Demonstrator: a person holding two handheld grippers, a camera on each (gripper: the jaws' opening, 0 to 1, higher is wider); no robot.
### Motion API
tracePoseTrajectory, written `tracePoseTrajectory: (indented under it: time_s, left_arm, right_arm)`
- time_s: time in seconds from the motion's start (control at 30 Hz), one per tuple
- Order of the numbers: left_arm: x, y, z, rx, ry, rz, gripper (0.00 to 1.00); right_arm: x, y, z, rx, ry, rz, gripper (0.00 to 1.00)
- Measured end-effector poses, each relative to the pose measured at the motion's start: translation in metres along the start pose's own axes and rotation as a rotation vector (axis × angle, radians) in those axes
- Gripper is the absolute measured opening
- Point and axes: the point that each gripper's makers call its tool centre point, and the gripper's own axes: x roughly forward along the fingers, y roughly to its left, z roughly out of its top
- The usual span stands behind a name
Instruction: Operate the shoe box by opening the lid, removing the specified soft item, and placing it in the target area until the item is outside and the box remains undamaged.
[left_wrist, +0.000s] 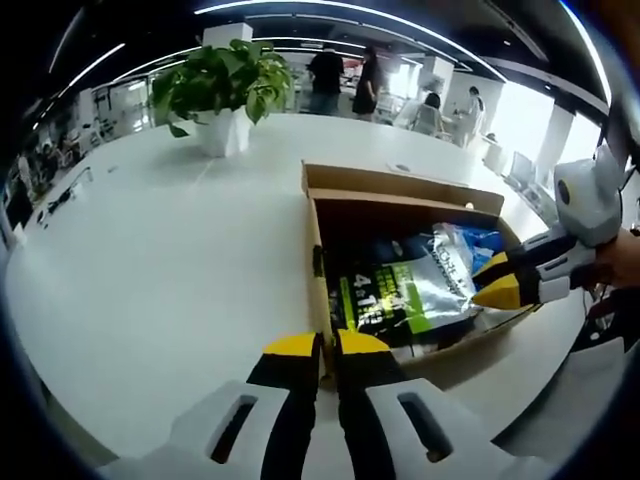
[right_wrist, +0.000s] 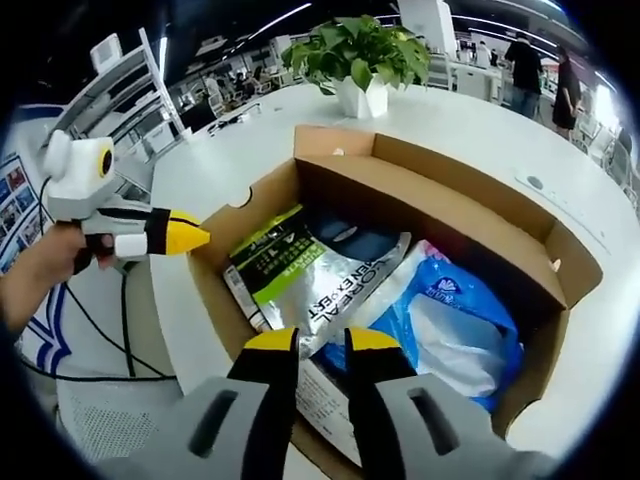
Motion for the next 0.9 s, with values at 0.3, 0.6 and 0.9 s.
tracePoseTrajectory:
  time_s: [0.3, 0.6, 0.9]
  left_arm:
    - [0.000, 0.000, 0.000, -0.002, -0.002, -0.005, 0.03]
    - [0.001, 0.000, 0.000, 0.013, 0.010, -0.005, 0.03]
    - [0.001, 0.000, 0.000, 0.023, 0.016, -0.002, 0.03]
  right_arm:
    - [0.008, -0.001, 0.000, 0.017, 0.012, -0.014, 0.09]
    - [0.002, -0.003, 0.006, 0.025, -0.018, -0.016, 0.00]
    - [-0.010, -0.010, 0.006, 0.018, -0.026, -0.032, 0.00]
